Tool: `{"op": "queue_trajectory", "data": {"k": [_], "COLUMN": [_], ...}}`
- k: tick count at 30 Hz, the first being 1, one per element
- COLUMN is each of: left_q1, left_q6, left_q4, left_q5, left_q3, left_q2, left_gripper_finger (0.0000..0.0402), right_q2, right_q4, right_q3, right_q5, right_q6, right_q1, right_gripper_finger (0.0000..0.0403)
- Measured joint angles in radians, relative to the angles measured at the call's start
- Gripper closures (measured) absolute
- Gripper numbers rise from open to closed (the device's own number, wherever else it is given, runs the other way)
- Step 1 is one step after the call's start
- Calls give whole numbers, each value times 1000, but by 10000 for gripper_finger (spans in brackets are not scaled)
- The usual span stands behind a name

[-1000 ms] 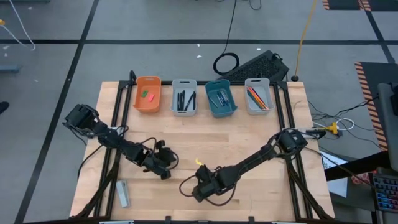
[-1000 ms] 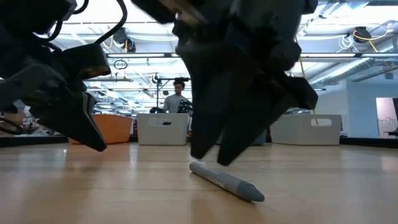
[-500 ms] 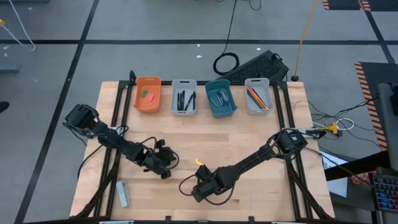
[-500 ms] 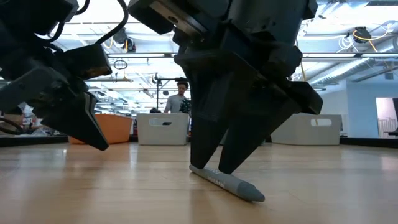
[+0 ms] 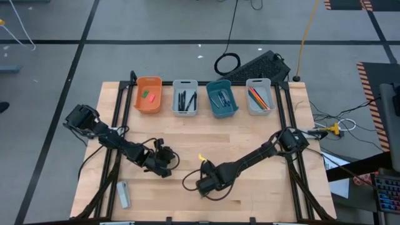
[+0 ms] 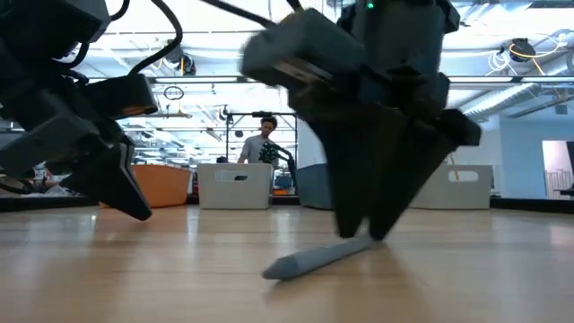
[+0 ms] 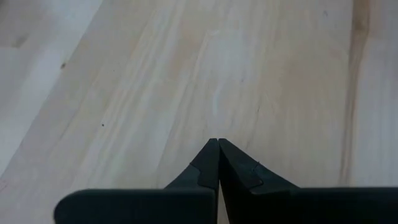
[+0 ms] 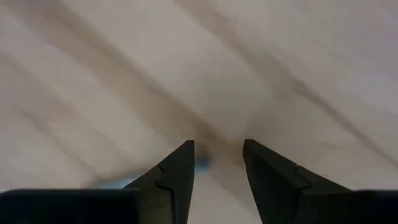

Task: Sort crayons/erasers/pens/pencils in bins
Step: Put the gray crayon into the blue bin

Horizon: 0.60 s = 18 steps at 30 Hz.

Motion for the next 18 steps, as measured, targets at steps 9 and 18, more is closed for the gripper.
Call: {"op": "queue_trajectory", "data": {"k": [9, 18], "left_q1": [0, -22], "left_q6": [9, 55], "left_q4": [-2, 14], "left_q5": [-44, -62], "left_q3": [-12, -24], "left_q2": [0, 0], "left_gripper_finger": [398, 395], "right_q2": [-96, -39], "right_q4": [-8, 136], "right_q3": [-1, 1], "right_q5": [-51, -9], "right_q6": [-278, -978], "right_q1": [7, 57], "right_gripper_finger": [269, 269]}}
